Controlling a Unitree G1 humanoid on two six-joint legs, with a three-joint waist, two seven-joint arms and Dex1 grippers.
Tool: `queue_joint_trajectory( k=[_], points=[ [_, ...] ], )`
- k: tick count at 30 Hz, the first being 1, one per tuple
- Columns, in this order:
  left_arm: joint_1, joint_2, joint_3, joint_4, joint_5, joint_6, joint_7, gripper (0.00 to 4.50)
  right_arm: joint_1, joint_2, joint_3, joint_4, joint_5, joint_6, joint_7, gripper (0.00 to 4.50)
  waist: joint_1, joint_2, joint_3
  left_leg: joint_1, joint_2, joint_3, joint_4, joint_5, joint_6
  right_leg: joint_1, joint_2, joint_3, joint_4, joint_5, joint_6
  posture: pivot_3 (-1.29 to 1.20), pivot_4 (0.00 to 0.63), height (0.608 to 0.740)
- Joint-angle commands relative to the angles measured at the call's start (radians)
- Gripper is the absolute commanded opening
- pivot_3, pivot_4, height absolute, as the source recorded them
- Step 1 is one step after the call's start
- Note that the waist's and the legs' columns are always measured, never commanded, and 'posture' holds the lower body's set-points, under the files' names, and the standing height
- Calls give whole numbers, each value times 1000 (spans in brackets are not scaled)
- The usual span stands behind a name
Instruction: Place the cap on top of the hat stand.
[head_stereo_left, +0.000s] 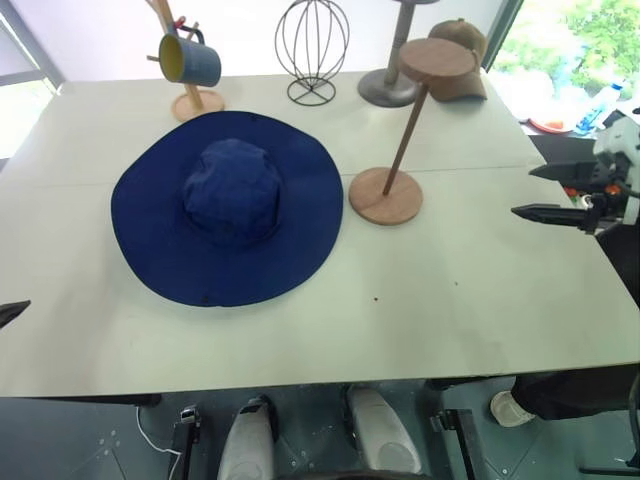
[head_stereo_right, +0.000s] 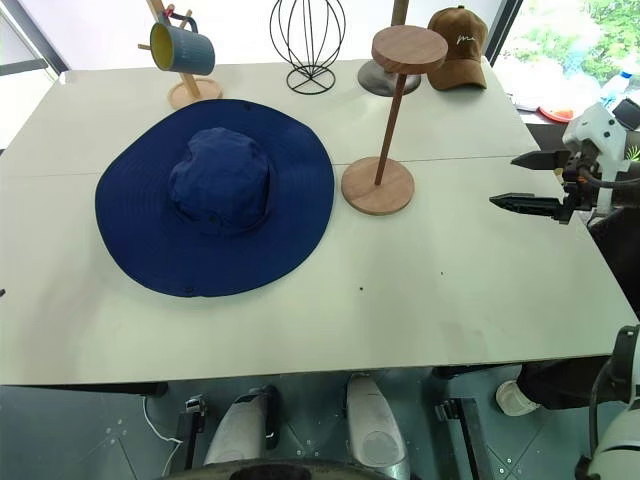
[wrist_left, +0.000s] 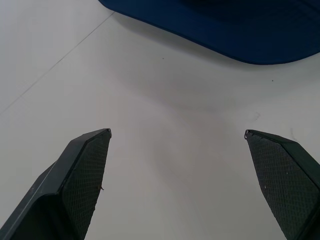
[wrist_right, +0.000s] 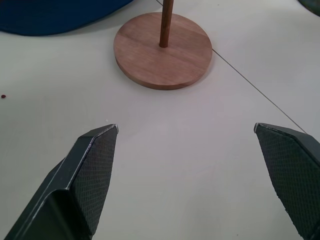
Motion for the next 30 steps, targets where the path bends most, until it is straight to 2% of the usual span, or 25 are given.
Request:
queue_joint_trajectory(
  k=[1, 11, 19, 23, 26, 30],
  points=[
    [-11, 5, 9, 22, 16, -27, -9, 4500, -29, -15, -21, -2, 5, -14, -2, 4478, 0, 0, 0, 0, 0, 0, 0, 0, 0, 0, 0, 0, 0, 0, 0, 0, 150, 740],
    [-87, 23, -41, 27, 20, -44, -20, 4500, -33, -7, -28, 4, 12, -18, -14, 4478, 1, 0, 0, 0, 0, 1, 0, 0, 0, 0, 0, 1, 1, 0, 0, 0, 150, 740],
    [-217, 55, -207, -18, 22, -93, -36, 4500, -13, -17, -30, -83, 43, 70, 36, 4478, 3, 0, 0, 1, 0, 1, 1, 0, 0, 1, 0, 1, 3, 0, 1, 0, 150, 740],
    [-231, 75, -300, -56, 101, -308, -85, 4500, 77, -32, -62, -245, 102, 157, 61, 4478, 5, 0, 0, 1, 0, 1, 1, 0, 0, 1, 0, 1, 4, 1, 2, 0, 150, 740],
    [-213, 78, -358, -76, 141, -499, -148, 4500, 189, -57, -92, -417, 166, 242, 87, 4478, 7, 1, 0, 1, 0, 2, 1, 0, 0, 1, 0, 2, 4, 2, 4, 0, 150, 740],
    [-263, 79, -469, -56, 170, -680, -163, 4500, 330, -82, -152, -654, 270, 365, 86, 4478, 8, 1, 0, 2, 0, 1, 1, 0, 0, 1, 1, 2, 5, 2, 4, 0, 150, 740]
  ],
)
